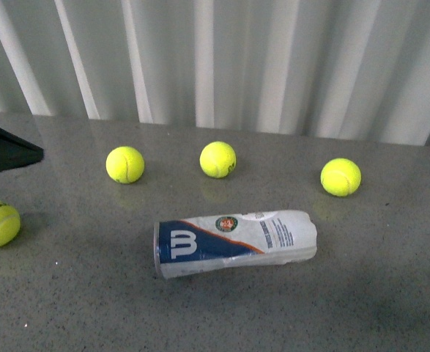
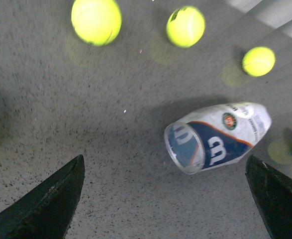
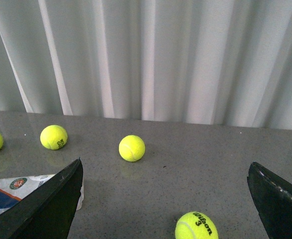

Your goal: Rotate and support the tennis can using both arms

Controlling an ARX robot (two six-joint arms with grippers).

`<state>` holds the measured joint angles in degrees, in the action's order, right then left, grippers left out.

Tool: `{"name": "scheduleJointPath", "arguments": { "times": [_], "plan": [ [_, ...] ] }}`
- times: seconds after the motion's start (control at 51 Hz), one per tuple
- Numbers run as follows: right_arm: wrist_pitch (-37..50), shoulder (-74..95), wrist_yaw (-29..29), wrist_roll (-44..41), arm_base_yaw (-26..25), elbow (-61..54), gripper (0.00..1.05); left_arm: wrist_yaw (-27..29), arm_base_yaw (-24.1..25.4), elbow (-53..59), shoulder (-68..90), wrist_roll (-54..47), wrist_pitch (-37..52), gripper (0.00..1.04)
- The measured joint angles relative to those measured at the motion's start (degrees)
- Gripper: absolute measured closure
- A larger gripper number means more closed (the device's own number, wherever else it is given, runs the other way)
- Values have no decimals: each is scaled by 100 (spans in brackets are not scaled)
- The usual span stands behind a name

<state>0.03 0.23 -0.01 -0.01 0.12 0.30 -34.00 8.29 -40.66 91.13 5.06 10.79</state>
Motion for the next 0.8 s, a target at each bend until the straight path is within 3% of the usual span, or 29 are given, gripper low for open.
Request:
{"name": "scheduleJointPath", "arguments": {
  "times": [0.157,0.549,0.804],
  "plan": [
    [0,0,-2,0,0,0,7,-214,-79,-715,1399,46,24,7],
    [0,0,-2,0,0,0,7,-1086,-588,-1086,2017,586,319,7],
    [0,0,-2,0,0,0,7,-1051,-1152,-1062,2551,951,844,7]
  ]
}}
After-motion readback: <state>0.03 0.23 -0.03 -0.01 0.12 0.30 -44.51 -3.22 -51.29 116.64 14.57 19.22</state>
